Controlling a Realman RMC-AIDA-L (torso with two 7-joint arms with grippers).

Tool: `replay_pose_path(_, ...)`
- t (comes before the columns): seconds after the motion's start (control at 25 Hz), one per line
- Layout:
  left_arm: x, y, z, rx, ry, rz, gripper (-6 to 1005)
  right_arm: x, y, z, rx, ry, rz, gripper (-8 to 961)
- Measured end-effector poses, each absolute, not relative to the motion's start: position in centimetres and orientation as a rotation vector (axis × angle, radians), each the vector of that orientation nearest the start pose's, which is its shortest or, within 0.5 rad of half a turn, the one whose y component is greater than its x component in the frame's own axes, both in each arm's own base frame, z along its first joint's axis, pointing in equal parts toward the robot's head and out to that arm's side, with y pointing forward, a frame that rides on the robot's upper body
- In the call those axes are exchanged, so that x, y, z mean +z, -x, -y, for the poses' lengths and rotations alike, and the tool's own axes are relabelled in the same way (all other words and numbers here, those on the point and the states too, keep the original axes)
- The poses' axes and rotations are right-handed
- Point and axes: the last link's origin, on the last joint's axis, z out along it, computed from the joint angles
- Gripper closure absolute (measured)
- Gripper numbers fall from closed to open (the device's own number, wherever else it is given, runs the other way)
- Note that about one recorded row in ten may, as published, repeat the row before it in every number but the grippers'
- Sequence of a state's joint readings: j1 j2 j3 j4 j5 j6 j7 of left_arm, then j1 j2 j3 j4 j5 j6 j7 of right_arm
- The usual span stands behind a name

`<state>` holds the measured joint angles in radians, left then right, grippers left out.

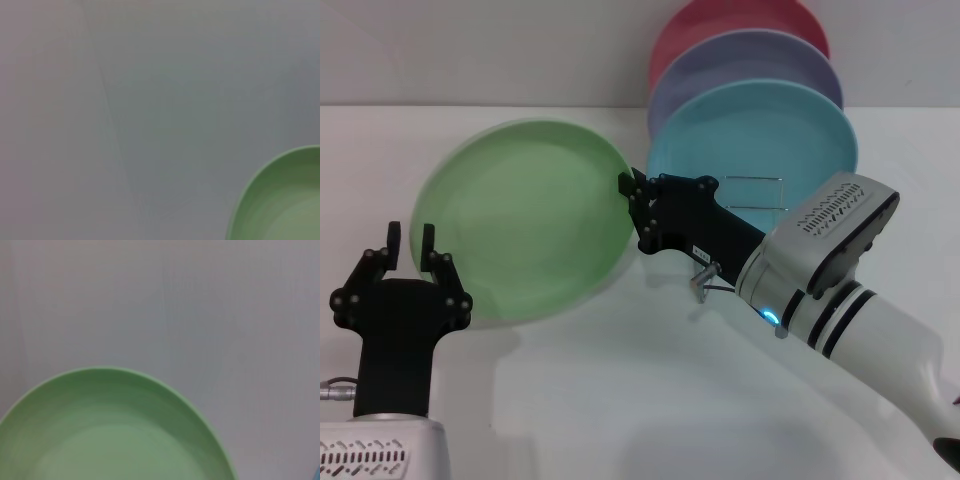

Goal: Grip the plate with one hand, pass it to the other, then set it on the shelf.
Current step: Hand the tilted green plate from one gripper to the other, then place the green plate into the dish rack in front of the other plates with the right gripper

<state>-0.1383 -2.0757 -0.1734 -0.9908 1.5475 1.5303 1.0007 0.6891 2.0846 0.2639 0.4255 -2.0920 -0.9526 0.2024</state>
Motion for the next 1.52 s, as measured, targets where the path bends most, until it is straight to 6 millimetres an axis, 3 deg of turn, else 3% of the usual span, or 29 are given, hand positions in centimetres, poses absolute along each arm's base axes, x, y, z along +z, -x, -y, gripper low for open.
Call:
replay_pose_path(0.24, -7.0, 23.0, -20.6, -0.474, 1.416, 0.346, 797, -12.8, -19.0, -34.4, 0.875, 2.211, -0.485, 935)
replay_pose_path(0.52, -5.3, 22.5, -19.1, -0.682, 1.322, 0.323, 481, -12.4, -18.5, -34.9, 0.872, 2.177, -0.426, 935)
replay_pose_path(0.6, -4.5, 22.9, -18.6, -0.770, 1.286, 0.318, 365, -12.2, -18.1, -35.0, 0.885, 2.162, -0.400, 935)
replay_pose_path(0.8, -3.5, 24.9, -18.3, -0.925, 1.285, 0.312, 185, -11.0, -17.6, -34.7, 0.983, 2.098, -0.356, 935)
replay_pose_path(0.84, -3.0, 26.1, -18.6, -0.964, 1.291, 0.323, 185, -10.4, -17.6, -34.2, 1.024, 2.064, -0.334, 935)
replay_pose_path(1.24, -0.5, 29.6, -21.0, -1.115, 1.345, 0.372, 185, -7.7, -18.6, -30.0, 1.166, 1.820, -0.223, 936)
replay_pose_path(1.52, -0.1, 29.9, -22.5, -1.098, 1.373, 0.352, 185, -5.6, -20.9, -26.6, 1.181, 1.634, -0.184, 936)
